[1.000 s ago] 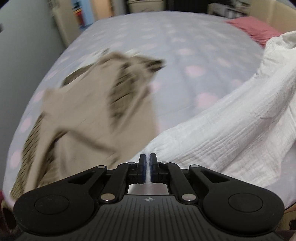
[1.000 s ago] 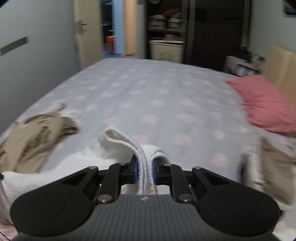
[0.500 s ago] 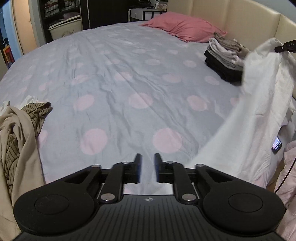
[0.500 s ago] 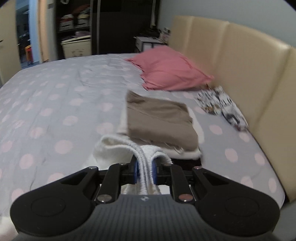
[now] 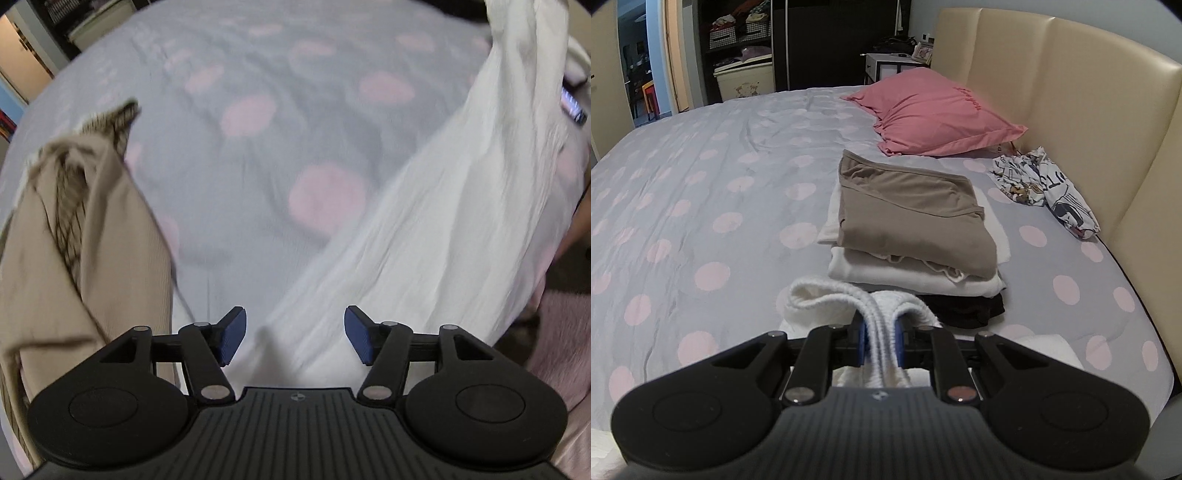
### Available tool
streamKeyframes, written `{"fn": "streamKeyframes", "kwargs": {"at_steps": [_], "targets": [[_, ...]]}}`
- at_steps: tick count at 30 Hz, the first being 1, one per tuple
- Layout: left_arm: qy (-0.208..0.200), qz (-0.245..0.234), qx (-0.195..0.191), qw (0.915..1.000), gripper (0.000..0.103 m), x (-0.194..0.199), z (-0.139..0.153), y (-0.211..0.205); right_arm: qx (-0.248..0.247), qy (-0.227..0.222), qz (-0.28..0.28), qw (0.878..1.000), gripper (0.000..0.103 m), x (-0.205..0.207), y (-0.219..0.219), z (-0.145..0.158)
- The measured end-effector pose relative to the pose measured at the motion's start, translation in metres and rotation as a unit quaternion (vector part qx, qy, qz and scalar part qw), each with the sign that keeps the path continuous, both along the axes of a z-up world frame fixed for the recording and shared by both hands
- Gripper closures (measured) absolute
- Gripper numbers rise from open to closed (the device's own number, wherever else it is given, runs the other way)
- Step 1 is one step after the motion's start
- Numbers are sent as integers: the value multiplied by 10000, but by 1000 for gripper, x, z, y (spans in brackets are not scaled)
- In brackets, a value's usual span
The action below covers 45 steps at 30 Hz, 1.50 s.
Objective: Fold clothes
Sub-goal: 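Lift the white garment with both grippers and spread it over the bed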
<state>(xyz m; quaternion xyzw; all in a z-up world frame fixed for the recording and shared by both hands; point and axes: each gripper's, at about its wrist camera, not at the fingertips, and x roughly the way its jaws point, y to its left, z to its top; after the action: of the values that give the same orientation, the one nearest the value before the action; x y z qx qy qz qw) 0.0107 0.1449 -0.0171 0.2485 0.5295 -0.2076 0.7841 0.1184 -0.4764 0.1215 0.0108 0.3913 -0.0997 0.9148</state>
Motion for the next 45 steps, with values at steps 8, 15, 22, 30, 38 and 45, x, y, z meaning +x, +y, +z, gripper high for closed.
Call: {"fn": "streamKeyframes", "kwargs": {"at_steps": [8, 15, 22, 30, 38, 45], "targets": [[324, 200, 39, 9993, 46, 8, -32, 18, -69, 31, -16, 10000, 86, -2, 5, 7], [493, 1040, -597, 9916, 94, 8, -23, 44, -109, 24, -46, 9999, 86, -15, 5, 13], [-110, 1992, -1305, 9712, 97, -6, 41, 90, -1, -2, 48, 10000, 86, -41, -1, 28], [-1281, 2202, -1570, 9542, 97, -36, 149, 132, 278, -160, 109, 9994, 86, -90, -3, 53], [-1658, 2078, -1273, 9556, 97, -34, 191, 132, 712, -421, 87, 9965, 86, -150, -10, 70], [-1685, 1922, -920, 9624, 97, -21, 214, 129, 960, -329, 127, 9948, 86, -165, -10, 66]]}}
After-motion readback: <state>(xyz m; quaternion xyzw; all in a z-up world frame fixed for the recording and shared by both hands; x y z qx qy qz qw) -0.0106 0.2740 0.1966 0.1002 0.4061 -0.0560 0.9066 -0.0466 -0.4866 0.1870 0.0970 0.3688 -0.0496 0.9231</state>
